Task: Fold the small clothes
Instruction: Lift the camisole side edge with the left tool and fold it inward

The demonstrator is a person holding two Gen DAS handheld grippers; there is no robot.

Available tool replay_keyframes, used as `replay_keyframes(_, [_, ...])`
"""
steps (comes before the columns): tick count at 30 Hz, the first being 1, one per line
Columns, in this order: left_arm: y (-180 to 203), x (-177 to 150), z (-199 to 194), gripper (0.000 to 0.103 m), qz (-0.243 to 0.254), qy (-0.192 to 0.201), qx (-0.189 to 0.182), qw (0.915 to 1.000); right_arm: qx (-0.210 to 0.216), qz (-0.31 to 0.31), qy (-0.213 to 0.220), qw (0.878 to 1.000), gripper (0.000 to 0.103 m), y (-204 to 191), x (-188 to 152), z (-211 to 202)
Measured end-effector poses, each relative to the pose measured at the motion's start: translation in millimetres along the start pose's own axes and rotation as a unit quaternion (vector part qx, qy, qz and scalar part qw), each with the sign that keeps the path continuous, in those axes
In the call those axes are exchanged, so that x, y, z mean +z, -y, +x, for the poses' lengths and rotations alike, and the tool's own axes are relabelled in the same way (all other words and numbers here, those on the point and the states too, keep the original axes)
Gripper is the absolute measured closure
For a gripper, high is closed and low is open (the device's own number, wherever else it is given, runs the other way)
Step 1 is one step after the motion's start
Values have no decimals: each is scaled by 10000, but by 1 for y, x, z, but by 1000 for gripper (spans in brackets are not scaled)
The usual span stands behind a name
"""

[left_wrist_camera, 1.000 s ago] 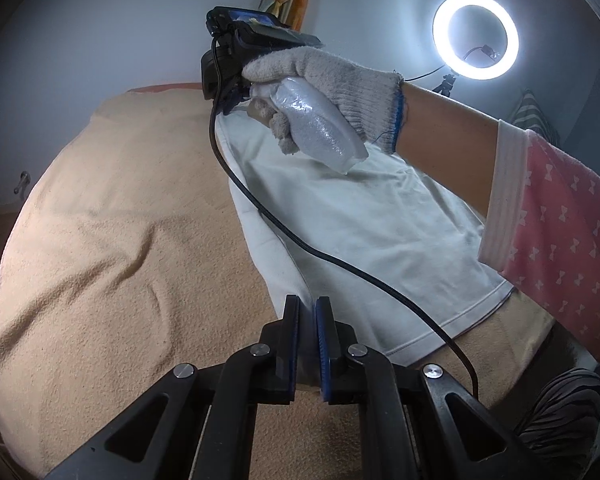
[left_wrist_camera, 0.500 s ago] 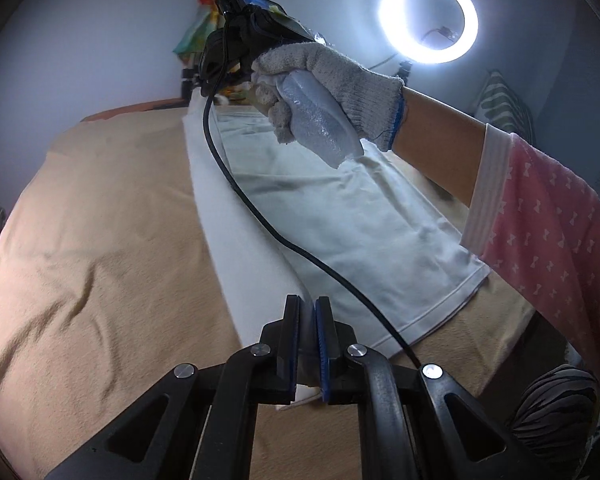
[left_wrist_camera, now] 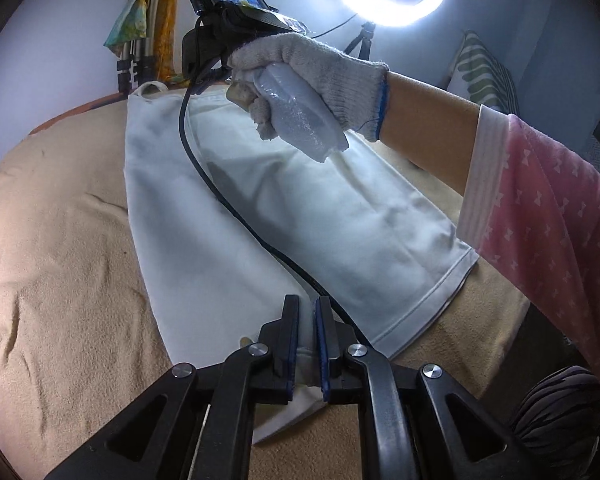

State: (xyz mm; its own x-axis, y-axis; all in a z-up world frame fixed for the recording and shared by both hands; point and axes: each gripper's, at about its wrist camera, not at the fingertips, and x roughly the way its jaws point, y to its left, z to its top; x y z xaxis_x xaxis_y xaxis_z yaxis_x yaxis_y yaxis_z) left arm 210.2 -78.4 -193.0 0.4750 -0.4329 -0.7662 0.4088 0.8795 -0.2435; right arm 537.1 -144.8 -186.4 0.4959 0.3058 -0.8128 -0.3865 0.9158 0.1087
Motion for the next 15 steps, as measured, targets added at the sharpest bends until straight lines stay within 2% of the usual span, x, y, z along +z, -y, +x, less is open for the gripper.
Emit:
replay_keyframes(3, [3,-2,-4,81,175,13,91,9998,-252,-129,210,9994,99,2,-7,-10])
replay_keyframes(4, [4,-3,-6,68,246,41,127,9996,-259,-131,270,9992,98,4,-9,-15])
replay_keyframes(5, [7,-4,-7,59,321,71,155,9993,-217,-96,305,9993,91,5,-11,-19])
replay_keyframes(6, [9,-5,-9,55,392,70,154,9991,-217,-59,365,9991,76,8,-13,-23])
replay_keyframes(7, [11,-6,-11,46,473,58,147,9988,-318,-41,479,9983,67,9,-16,-31])
replay_keyframes(8, [13,-7,-14,40,560,75,187,9982,-393,-51,583,9975,53,9,-18,-38])
replay_keyframes(15, [15,-6,-41,38,851,327,415,9950,-551,-120,1018,9932,48,12,-42,-89])
